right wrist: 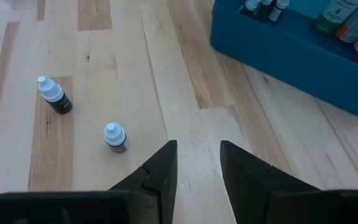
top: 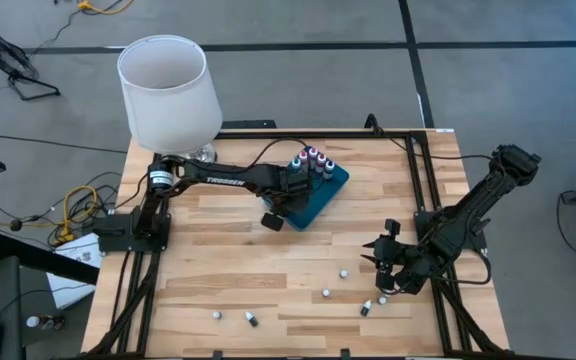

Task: Pick & Place food coloring
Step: Put the small black food coloring bottle into the blue container

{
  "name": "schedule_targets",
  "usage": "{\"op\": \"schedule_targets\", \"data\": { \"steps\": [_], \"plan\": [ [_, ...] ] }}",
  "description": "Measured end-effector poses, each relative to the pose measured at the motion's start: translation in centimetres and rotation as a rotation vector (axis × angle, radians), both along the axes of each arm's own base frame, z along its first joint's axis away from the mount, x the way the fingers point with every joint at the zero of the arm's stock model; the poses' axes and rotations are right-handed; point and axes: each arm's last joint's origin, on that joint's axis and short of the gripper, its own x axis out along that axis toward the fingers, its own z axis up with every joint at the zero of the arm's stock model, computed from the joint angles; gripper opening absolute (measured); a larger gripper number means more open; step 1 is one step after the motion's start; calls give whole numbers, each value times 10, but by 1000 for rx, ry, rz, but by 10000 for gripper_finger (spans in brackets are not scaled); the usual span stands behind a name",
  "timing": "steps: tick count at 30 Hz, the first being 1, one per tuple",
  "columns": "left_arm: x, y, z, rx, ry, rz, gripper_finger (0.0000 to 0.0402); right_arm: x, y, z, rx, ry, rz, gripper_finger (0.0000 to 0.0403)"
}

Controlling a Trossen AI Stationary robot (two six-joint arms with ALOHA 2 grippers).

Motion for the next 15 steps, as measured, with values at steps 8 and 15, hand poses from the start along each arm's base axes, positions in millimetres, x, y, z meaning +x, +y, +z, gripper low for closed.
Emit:
{"op": "schedule_targets", "data": {
  "steps": [8,15],
  "plan": [
    [0,0,0,0,1,0,98,0,0,0,0,0,0,111],
    [0,0,0,0,1,0,95,0,0,0,0,0,0,111]
  ]
}}
